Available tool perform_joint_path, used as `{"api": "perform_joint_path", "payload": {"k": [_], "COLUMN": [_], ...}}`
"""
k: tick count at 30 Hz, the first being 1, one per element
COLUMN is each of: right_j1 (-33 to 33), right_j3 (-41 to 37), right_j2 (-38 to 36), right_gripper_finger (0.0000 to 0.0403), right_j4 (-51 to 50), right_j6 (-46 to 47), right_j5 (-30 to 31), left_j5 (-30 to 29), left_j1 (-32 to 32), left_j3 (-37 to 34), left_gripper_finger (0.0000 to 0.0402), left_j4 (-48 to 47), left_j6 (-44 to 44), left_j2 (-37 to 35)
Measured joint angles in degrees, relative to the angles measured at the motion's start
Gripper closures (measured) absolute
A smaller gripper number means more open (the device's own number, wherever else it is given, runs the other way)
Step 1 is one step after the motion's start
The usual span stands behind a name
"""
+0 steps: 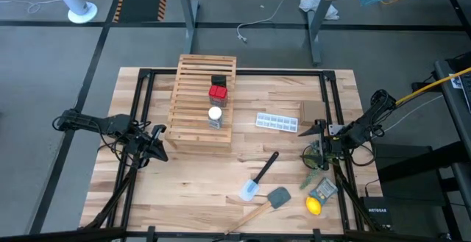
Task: Shelf spices
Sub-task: Return to Home Position
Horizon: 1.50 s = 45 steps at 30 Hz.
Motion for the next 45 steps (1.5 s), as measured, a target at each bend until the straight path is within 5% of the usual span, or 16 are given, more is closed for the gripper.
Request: {"api": "perform_joint_path", "payload": {"k": [14, 22, 27, 45], "right_j1": [-8.2, -11.4, -11.3, -11.3], "right_j3": [0.0, 0.0, 0.0, 0.0], "right_j2": [0.0, 0.0, 0.0, 0.0], "right_gripper_finger": [0.0040, 0.0040, 0.0040, 0.0040], "right_j4": [0.0, 0.0, 0.0, 0.2], "right_j6": [0.1, 0.1, 0.1, 0.1], "right_j5": [-1.3, -1.4, -1.5, -1.5], "left_j5": [0.0, -2.2, -8.3, -30.4], "left_j1": [0.0, 0.0, 0.0, 0.0], "left_j3": [0.0, 0.0, 0.0, 0.0], "left_gripper_finger": [0.0402, 0.0402, 0.0402, 0.0402], "left_j4": [0.1, 0.0, 0.3, 0.7], "left_j6": [0.1, -24.2, -30.4, -31.8], "left_j2": [0.0, 0.0, 0.0, 0.0]}}
